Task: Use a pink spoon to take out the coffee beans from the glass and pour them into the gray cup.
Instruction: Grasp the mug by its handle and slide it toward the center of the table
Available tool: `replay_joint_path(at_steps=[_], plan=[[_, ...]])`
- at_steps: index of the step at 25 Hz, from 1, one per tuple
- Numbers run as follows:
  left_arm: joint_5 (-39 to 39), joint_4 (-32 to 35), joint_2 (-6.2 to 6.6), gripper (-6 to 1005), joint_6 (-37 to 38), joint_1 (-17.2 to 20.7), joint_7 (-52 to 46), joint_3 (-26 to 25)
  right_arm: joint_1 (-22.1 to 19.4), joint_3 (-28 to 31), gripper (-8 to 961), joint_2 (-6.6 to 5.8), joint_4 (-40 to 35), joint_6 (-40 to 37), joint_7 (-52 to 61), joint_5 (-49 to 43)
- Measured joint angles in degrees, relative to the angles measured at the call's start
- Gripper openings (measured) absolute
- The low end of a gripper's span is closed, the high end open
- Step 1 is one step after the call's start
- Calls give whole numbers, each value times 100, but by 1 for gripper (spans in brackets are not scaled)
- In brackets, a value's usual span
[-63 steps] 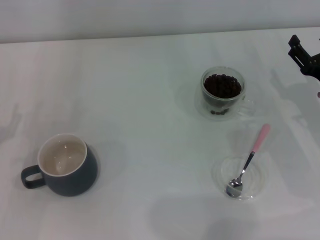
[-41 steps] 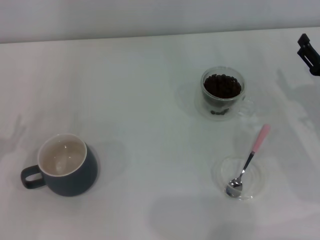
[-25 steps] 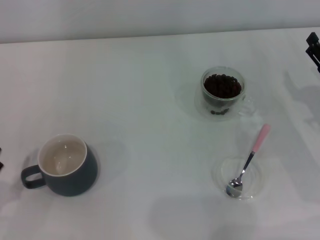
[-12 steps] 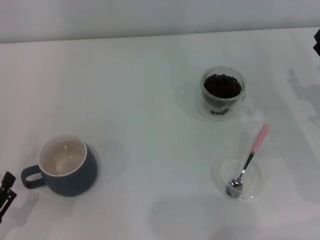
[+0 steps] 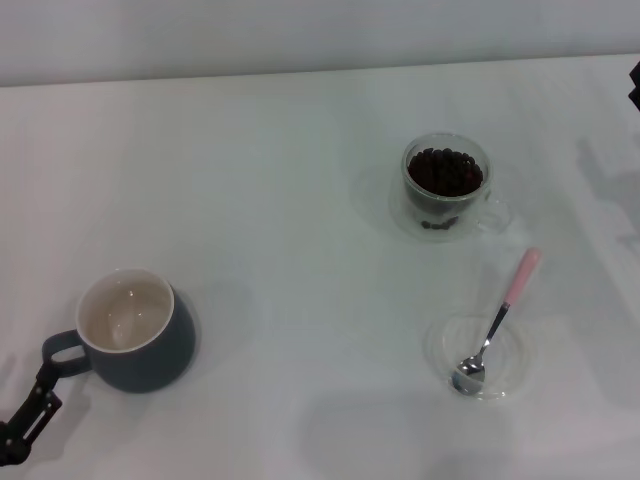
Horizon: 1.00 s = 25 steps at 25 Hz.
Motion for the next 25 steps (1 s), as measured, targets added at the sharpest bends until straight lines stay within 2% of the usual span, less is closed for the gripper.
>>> replay_joint_path(at_steps=[15, 25], plan=[[20, -23, -2, 850, 571, -289, -35, 8, -134, 0, 873, 9, 152, 399, 7, -15], [26, -41, 9, 796, 589, -432, -283, 10, -229, -1, 872, 2, 215, 436, 3, -3]])
